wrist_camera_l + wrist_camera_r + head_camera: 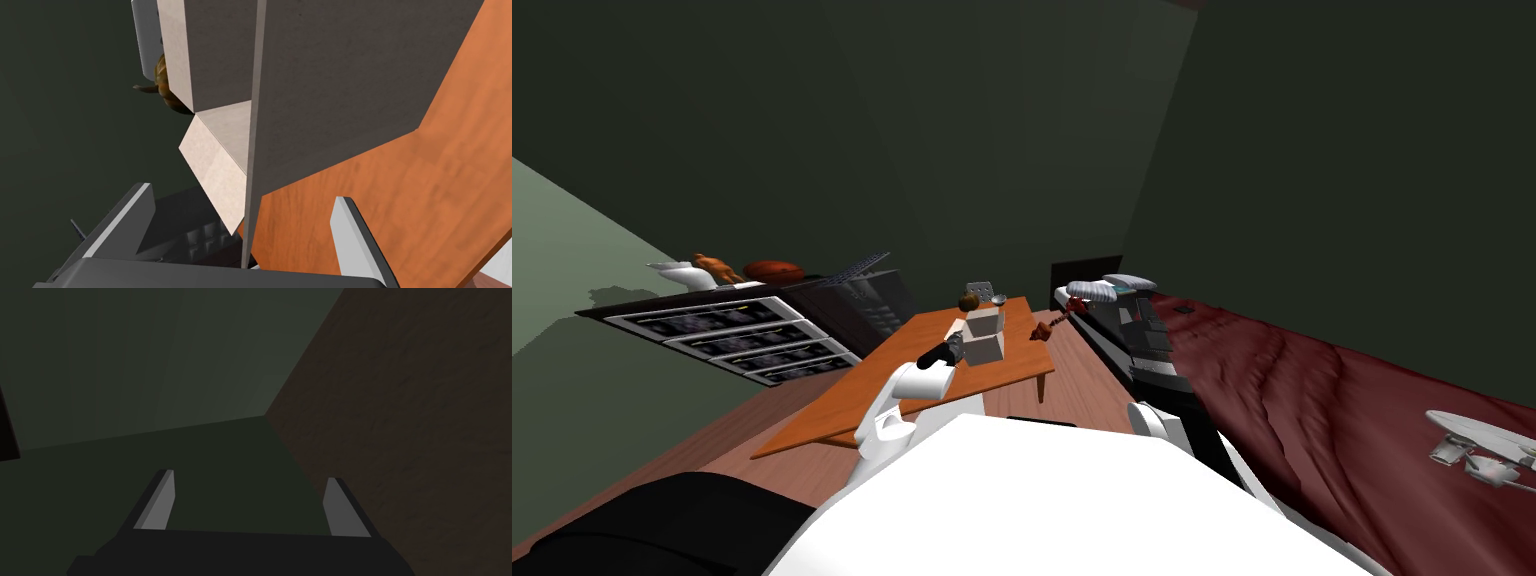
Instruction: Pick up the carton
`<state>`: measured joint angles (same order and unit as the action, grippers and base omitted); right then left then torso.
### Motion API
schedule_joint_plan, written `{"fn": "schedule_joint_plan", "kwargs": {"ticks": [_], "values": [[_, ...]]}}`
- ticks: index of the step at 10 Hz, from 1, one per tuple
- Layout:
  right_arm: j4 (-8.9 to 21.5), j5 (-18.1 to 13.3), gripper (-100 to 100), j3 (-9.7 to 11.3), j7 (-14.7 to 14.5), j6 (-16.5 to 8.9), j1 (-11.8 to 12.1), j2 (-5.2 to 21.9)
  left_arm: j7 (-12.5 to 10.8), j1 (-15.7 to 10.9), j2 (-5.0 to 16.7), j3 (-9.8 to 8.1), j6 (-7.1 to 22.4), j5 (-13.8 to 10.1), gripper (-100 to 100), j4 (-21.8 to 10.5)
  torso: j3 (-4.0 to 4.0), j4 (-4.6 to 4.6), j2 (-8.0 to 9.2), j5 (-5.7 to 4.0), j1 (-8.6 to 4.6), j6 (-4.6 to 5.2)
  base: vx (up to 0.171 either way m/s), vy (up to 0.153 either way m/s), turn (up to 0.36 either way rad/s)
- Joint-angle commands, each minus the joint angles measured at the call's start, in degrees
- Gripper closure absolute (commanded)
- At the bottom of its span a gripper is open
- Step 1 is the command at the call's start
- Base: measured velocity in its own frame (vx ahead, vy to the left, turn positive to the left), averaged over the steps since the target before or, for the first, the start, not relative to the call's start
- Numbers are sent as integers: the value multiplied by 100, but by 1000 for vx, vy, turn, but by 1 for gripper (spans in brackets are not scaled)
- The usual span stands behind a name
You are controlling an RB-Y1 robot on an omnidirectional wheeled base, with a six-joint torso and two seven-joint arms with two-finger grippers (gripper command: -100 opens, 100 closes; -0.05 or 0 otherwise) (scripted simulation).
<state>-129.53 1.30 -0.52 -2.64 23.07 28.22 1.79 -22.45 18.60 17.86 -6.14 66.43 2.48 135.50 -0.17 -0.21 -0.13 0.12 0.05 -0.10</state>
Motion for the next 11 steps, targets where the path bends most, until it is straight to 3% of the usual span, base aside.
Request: {"fn": "schedule_joint_plan", "kwargs": {"ticks": [1,2,3,7,8,9,10,11], "values": [[0,0,0,0,0,0,0,0,25,-58,-17,-17,-157,3,-100,-180,0,0,0,0,0,0,38,22,-2],[0,0,0,0,0,0,0,0,14,-26,-8,-14,-93,-4,-100,-108,-4,-2,-6,1,6,0,15,11,-2],[0,0,0,0,0,0,0,0,17,-29,-9,-16,-116,-5,100,-121,-1,-1,-1,1,3,0,0,0,0],[0,0,0,0,0,0,0,0,43,-9,-1,-4,-82,-7,100,-134,12,17,9,7,6,-1,0,0,0],[0,0,0,0,0,0,0,0,42,-8,-2,-3,-81,-8,0,-135,13,17,9,5,6,-1,0,0,0],[0,0,0,0,0,0,0,0,-4,22,13,-4,24,-14,100,48,13,18,9,5,5,-2,-20,-13,4],[0,0,0,0,0,0,0,0,20,4,5,-2,-15,-10,100,-27,19,21,18,1,-2,-1,-12,-8,4],[0,0,0,0,0,0,0,0,12,4,5,-3,3,-10,0,-8,18,20,17,1,-1,0,0,0,0]]}}
